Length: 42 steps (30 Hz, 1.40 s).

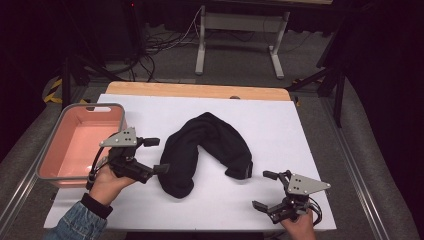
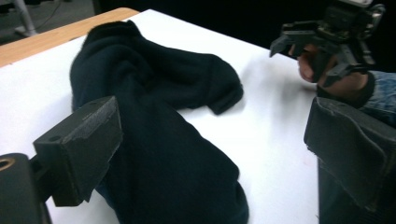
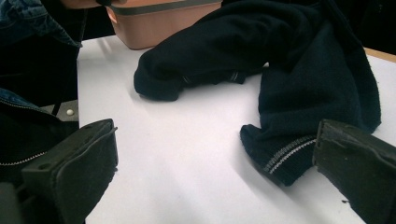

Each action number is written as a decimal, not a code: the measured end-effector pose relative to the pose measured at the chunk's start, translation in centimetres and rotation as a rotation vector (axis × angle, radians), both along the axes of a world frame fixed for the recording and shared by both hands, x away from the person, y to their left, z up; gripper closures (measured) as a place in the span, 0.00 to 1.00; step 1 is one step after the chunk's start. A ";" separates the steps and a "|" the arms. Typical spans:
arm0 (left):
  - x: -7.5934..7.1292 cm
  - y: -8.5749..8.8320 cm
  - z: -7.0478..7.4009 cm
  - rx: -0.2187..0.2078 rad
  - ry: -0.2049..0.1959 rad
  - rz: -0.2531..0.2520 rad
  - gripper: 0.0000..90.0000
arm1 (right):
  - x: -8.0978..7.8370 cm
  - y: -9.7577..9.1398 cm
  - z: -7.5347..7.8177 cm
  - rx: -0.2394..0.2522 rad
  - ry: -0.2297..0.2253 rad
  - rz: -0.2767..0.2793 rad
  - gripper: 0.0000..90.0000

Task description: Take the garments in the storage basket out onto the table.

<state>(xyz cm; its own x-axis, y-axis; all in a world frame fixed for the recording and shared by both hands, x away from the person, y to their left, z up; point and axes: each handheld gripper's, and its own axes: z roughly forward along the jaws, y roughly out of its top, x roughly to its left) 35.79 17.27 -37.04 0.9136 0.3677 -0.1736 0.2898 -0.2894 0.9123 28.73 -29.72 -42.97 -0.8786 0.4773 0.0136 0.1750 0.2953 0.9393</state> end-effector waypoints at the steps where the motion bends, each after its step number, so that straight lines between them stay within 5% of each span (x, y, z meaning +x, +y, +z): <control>1: -0.2 0.2 -0.3 -0.007 0.001 0.004 0.05 | 0.0 0.0 0.0 0.000 0.000 0.000 0.01; 14: -2.4 2.5 -3.2 -0.031 -0.017 0.051 0.00 | 0.0 0.1 -0.1 -0.002 0.008 0.008 0.01; 17: -2.8 3.0 -4.4 -0.076 -0.016 0.069 0.00 | 0.0 0.1 -0.1 -0.001 0.008 0.007 0.01; 23: -3.4 3.8 -6.9 -0.070 0.005 0.097 0.00 | 0.0 0.1 -0.1 -0.002 0.005 0.005 0.01; 29: -3.7 4.8 -8.9 -0.117 0.033 0.113 0.02 | 0.0 0.1 -0.1 -0.004 0.003 0.005 0.01; 33: -4.1 4.5 -9.6 -0.076 -0.005 0.137 0.00 | 0.0 0.1 -0.1 -0.004 0.003 0.005 0.01; 42: -4.2 4.2 -10.0 -0.066 -0.009 0.172 0.00 | 0.0 0.1 -0.1 -0.002 0.004 0.007 0.01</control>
<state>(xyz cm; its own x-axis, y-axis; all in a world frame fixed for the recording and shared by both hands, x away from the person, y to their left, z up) 31.61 21.44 -47.08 0.8399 0.5067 -0.1946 0.3216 -0.1757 0.9304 28.71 -29.67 -43.08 -0.8819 0.4711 0.0157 0.1763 0.2988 0.9379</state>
